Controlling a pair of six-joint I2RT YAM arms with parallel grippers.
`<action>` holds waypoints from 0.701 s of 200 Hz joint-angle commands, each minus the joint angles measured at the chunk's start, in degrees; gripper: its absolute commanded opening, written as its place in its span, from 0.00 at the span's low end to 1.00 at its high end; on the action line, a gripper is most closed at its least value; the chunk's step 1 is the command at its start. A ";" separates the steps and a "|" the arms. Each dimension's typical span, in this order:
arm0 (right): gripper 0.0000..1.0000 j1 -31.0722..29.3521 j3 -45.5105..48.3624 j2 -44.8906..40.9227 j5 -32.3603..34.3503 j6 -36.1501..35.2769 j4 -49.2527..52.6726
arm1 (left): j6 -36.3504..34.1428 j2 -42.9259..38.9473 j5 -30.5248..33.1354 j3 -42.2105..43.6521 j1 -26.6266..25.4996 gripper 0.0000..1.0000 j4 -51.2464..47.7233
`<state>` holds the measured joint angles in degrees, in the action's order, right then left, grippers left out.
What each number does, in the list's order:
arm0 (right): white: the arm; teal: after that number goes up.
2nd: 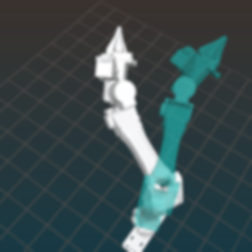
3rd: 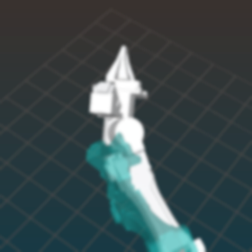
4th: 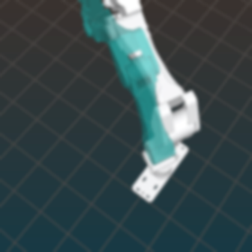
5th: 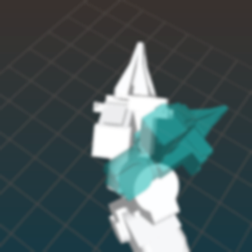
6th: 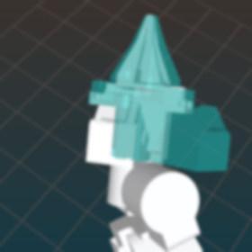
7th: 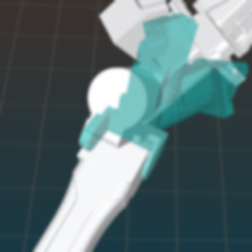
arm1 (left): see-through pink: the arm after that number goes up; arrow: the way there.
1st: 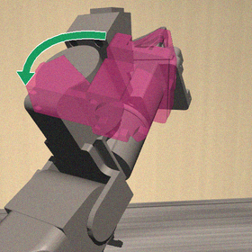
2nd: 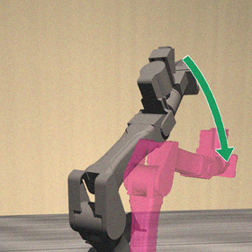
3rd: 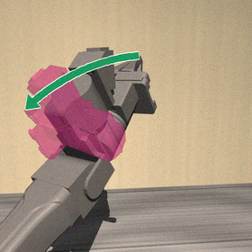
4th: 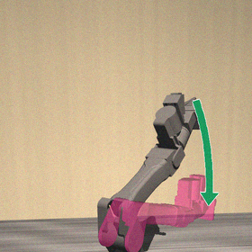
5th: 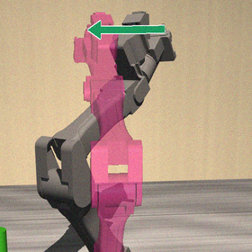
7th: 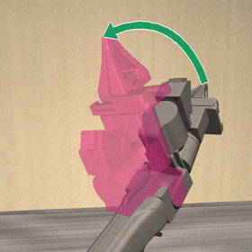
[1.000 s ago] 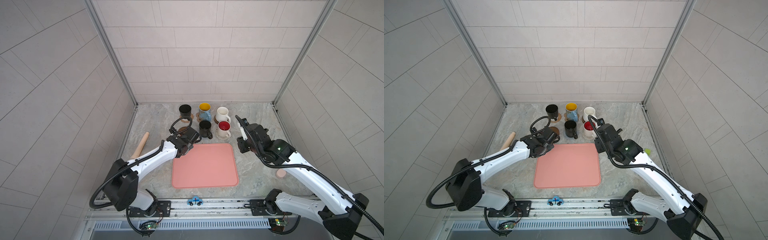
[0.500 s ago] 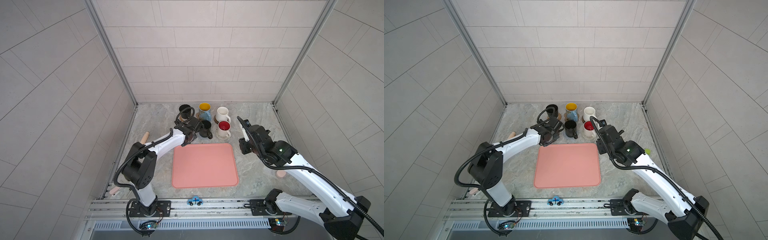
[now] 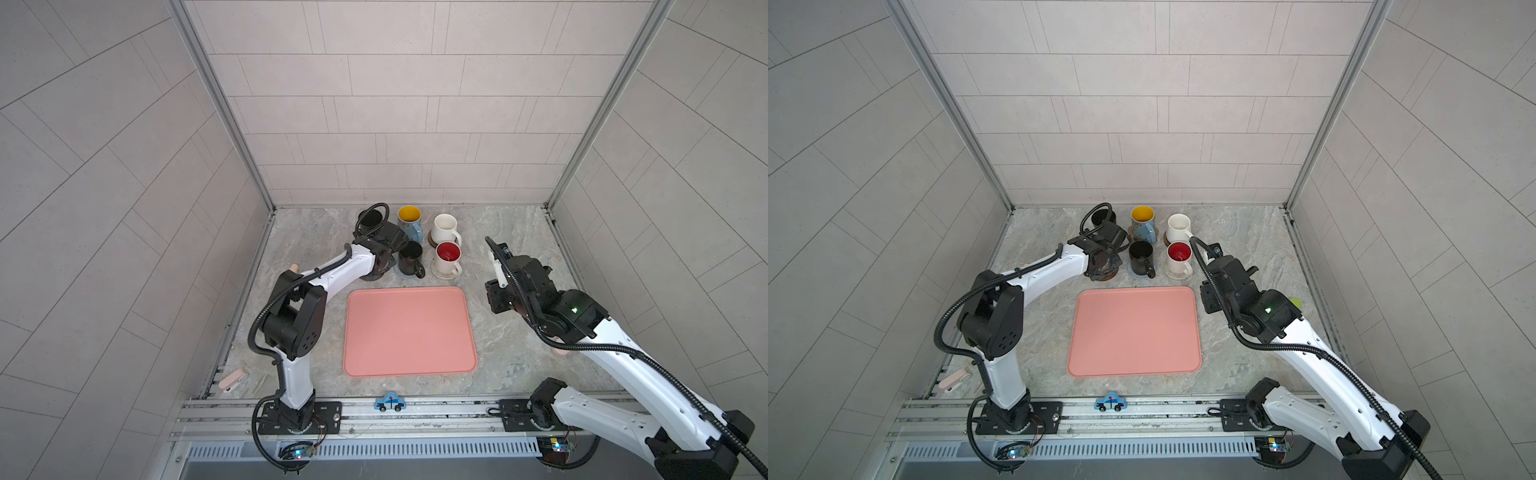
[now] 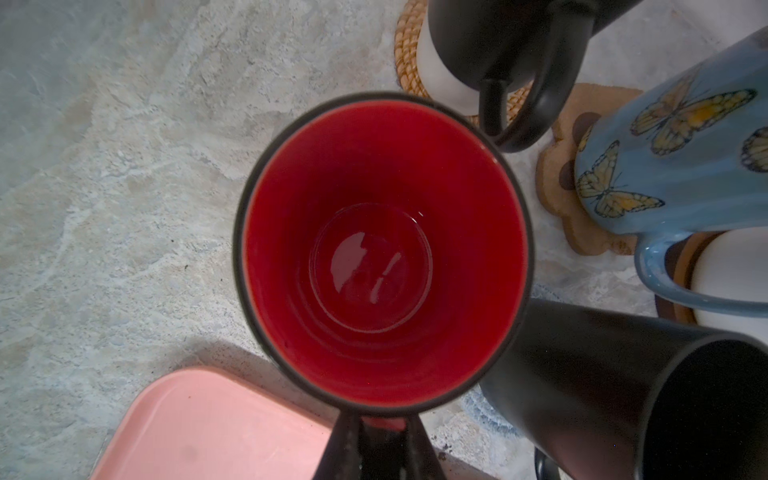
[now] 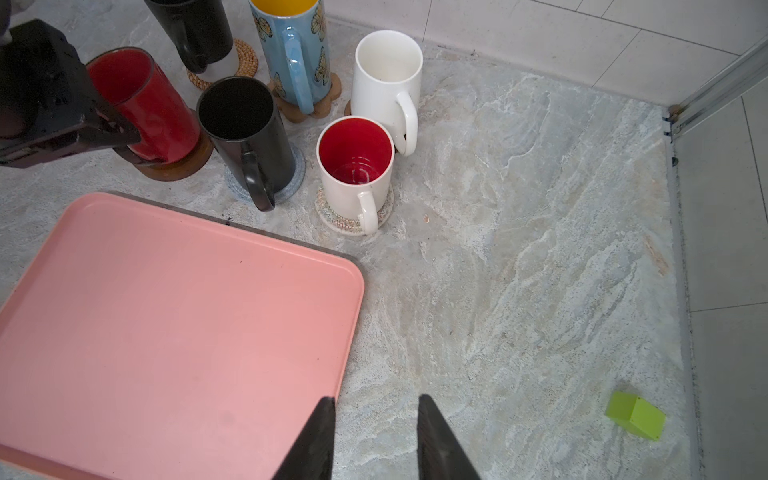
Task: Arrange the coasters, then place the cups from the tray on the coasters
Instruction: 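Carry the red mug with the left gripper over the brown wooden coaster, then lower the red mug onto the brown wooden coaster with the left gripper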
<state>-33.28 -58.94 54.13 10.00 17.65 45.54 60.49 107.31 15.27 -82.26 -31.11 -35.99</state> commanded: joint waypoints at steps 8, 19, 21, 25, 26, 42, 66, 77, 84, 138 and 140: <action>0.36 0.38 0.47 -1.98 1.67 1.06 1.48 | -1.97 0.58 3.52 -3.75 0.22 0.07 -0.78; 0.36 0.38 0.59 -2.34 1.77 1.16 1.48 | -2.37 0.78 3.70 -4.13 0.26 0.07 -1.25; 0.36 0.40 0.58 -2.38 1.77 1.16 1.48 | -2.63 0.79 3.71 -4.20 0.26 0.07 -1.27; 0.36 0.48 0.68 -2.49 1.70 1.24 1.53 | -2.95 0.88 3.74 -4.22 0.25 0.07 -1.28; 0.36 0.44 0.67 -2.47 1.69 1.24 1.55 | -3.02 0.88 3.77 -4.23 0.26 0.07 -1.23; 0.36 0.45 0.84 -2.85 1.84 1.51 1.39 | -3.40 1.10 4.31 -4.14 0.26 0.07 -1.23; 0.36 0.42 1.18 -3.23 1.97 1.73 1.13 | -3.84 1.41 5.00 -4.29 0.26 0.07 -1.79; 0.36 0.49 1.23 -3.25 1.98 1.82 1.13 | -4.06 1.33 5.30 -4.31 0.19 0.07 -2.04; 0.36 0.50 1.20 -3.33 1.97 1.77 1.13 | -4.23 1.24 5.46 -4.31 0.26 0.07 -2.19; 0.36 0.58 1.20 -3.29 1.85 2.09 1.22 | -4.75 1.06 6.25 -4.14 0.22 0.07 -2.42; 0.36 0.56 1.20 -3.34 1.82 2.07 1.26 | -4.76 1.06 6.24 -4.07 0.25 0.07 -2.35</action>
<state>-32.93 -57.98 51.68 10.81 18.72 46.13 56.47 108.99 17.52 -84.23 -31.03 -38.28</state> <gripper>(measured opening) 0.361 0.149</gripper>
